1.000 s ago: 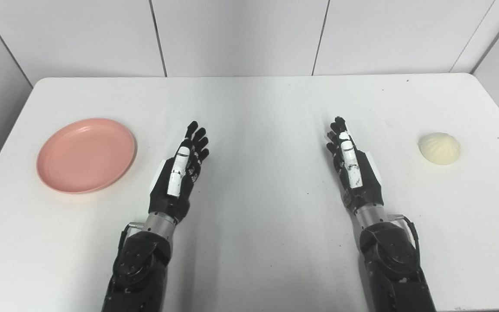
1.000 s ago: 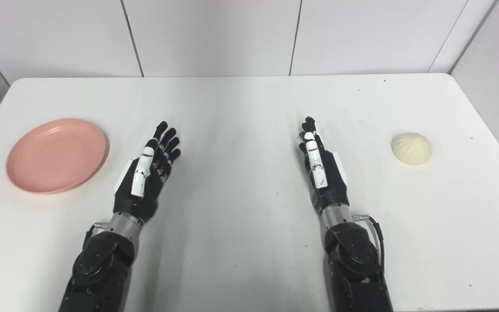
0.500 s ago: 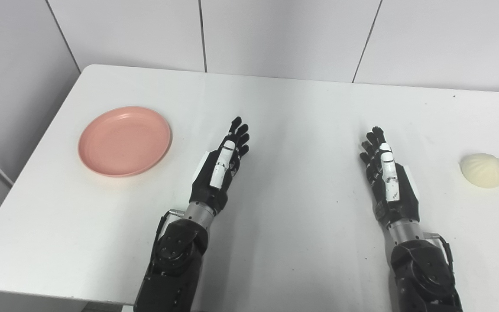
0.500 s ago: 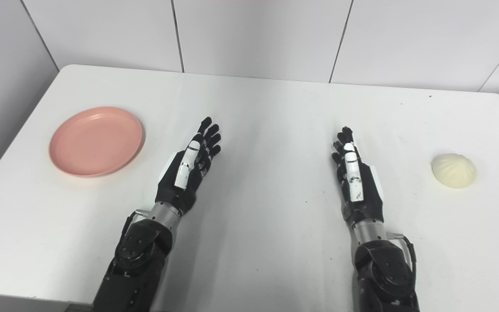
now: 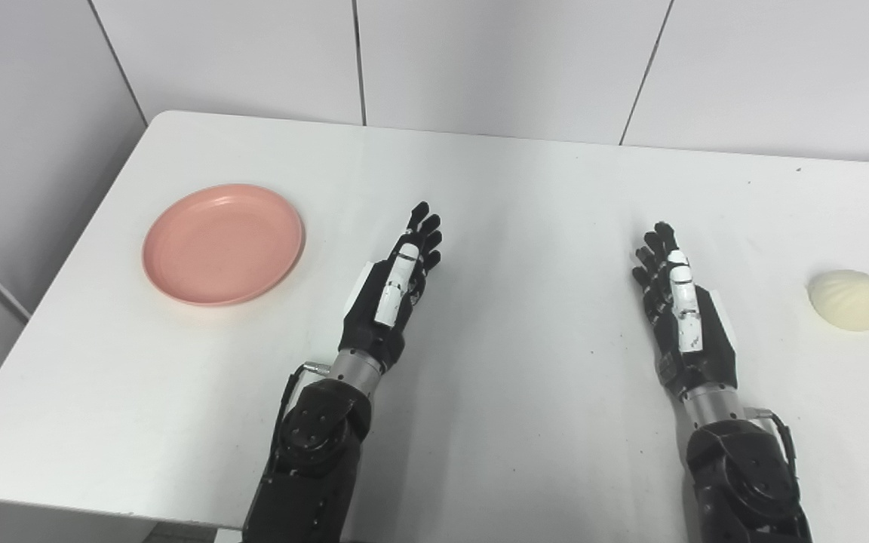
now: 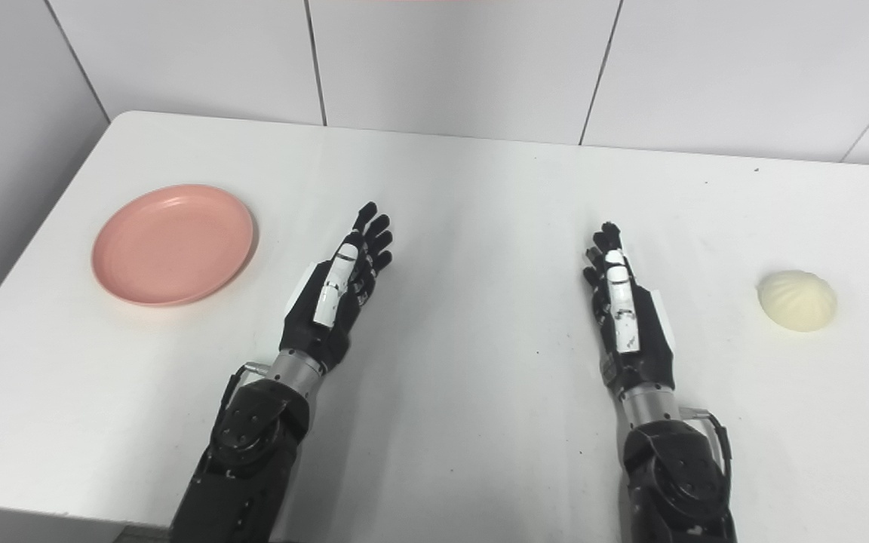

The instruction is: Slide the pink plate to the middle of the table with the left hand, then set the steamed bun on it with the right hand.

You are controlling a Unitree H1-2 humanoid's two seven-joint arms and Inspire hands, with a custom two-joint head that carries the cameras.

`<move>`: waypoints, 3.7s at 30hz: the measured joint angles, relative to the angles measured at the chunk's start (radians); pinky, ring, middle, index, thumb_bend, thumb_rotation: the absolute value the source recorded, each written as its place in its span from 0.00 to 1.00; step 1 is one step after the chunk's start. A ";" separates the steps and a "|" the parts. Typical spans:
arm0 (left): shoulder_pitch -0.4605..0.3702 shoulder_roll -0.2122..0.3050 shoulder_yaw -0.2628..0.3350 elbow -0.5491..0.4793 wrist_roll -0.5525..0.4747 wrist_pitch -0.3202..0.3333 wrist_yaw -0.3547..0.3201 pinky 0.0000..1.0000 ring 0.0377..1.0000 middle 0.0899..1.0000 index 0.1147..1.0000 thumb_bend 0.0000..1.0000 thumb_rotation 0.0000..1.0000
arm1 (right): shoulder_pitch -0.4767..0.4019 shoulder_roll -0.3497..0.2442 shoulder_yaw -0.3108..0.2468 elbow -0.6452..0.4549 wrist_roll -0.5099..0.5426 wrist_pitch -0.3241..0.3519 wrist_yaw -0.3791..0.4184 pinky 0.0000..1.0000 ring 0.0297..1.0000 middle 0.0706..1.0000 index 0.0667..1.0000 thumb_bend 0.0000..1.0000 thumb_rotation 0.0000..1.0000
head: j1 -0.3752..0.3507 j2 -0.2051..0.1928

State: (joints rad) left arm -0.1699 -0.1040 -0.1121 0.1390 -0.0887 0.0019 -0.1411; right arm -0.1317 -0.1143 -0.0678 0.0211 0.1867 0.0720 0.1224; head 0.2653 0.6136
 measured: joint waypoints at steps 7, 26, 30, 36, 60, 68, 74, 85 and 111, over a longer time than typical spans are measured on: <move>0.000 -0.011 0.002 -0.027 0.029 0.011 0.019 1.00 1.00 1.00 1.00 0.38 1.00 | -0.003 -0.013 -0.002 0.006 0.017 0.000 0.022 1.00 1.00 1.00 1.00 0.07 1.00 | 0.023 -0.002; -0.064 -0.014 0.058 -0.278 0.020 0.097 0.080 0.97 0.96 0.96 0.98 0.47 1.00 | -0.025 -0.030 -0.020 0.041 0.045 -0.001 0.058 1.00 1.00 1.00 1.00 0.09 1.00 | 0.057 0.009; -0.086 -0.010 0.081 -0.323 0.020 0.108 0.098 0.99 0.95 0.95 0.96 0.50 1.00 | -0.030 -0.031 -0.032 0.041 0.051 -0.001 0.058 1.00 1.00 1.00 1.00 0.10 1.00 | 0.074 0.011; -0.114 0.023 0.133 -0.380 0.029 0.132 0.133 0.98 0.94 0.95 0.96 0.47 1.00 | -0.031 -0.041 -0.039 0.043 0.062 0.000 0.058 1.00 1.00 1.00 1.00 0.08 1.00 | 0.100 0.011; -0.171 0.200 0.447 -0.383 -0.048 0.087 0.247 1.00 0.98 0.99 1.00 0.46 1.00 | -0.038 -0.054 -0.051 0.055 0.080 0.000 0.059 1.00 1.00 1.00 1.00 0.06 1.00 | 0.124 -0.006; -0.166 0.237 0.518 -0.335 -0.107 0.058 0.255 1.00 0.98 0.98 1.00 0.44 1.00 | -0.034 -0.054 -0.051 0.049 0.080 0.000 0.056 1.00 1.00 1.00 1.00 0.05 1.00 | 0.126 -0.005; -0.162 0.259 0.557 -0.272 -0.148 0.040 0.256 1.00 0.99 0.99 1.00 0.45 1.00 | -0.033 -0.053 -0.051 0.048 0.079 0.000 0.052 1.00 1.00 1.00 1.00 0.05 1.00 | 0.130 -0.006; -0.161 0.289 0.570 -0.117 -0.192 0.002 0.254 1.00 0.98 0.98 1.00 0.45 1.00 | -0.032 -0.052 -0.049 0.045 0.078 0.000 0.050 1.00 1.00 1.00 1.00 0.05 1.00 | 0.130 -0.005; -0.166 0.329 0.571 0.093 -0.242 -0.042 0.252 1.00 1.00 0.99 1.00 0.43 1.00 | -0.027 -0.051 -0.046 0.039 0.078 0.000 0.041 1.00 1.00 1.00 1.00 0.05 1.00 | 0.123 -0.002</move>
State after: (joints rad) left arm -0.3355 0.2253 0.4592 0.2315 -0.3310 -0.0400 0.1113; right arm -0.1589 -0.1653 -0.1142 0.0599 0.2652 0.0721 0.1638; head 0.3881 0.6121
